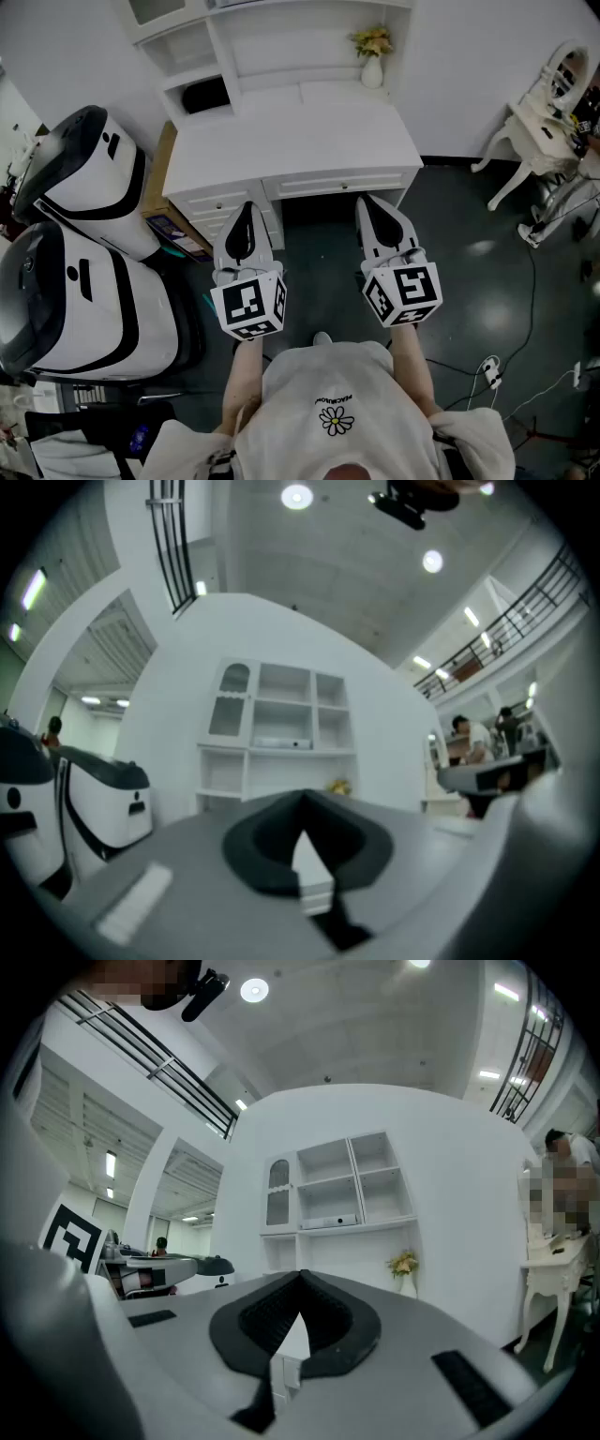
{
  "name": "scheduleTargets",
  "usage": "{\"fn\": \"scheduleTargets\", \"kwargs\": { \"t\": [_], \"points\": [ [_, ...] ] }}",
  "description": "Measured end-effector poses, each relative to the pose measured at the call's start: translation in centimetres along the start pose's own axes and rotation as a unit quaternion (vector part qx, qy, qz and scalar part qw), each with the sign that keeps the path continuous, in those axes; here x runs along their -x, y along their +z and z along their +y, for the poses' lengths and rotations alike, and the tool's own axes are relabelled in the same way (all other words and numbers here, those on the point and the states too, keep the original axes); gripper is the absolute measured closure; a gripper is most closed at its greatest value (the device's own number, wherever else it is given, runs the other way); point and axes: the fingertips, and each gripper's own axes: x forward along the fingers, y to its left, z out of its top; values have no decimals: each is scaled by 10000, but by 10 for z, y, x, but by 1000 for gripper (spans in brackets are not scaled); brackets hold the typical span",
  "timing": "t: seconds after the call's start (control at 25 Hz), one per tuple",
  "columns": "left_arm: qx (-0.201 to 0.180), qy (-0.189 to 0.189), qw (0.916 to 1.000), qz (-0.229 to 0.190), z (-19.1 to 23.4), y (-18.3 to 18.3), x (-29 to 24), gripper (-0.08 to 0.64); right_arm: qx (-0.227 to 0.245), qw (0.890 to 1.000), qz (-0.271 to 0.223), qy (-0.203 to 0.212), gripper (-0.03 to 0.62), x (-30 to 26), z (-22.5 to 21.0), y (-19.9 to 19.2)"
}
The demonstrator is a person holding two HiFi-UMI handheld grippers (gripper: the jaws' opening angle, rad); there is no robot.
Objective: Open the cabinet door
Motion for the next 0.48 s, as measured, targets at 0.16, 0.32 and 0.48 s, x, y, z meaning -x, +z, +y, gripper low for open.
{"fn": "scheduleTargets", "kwargs": {
  "t": [0.16,0.32,0.48],
  "points": [
    [-46,39,9999,-88,3,9,0,555,94,9999,48,77,594,-2,3,-2],
    [-36,79,9999,-69,6,9,0,555,205,9995,97,203,594,-4,7,-5],
    [-11,136,9999,-54,11,6,-4,555,106,9997,79,188,592,-9,3,-7]
  ]
}}
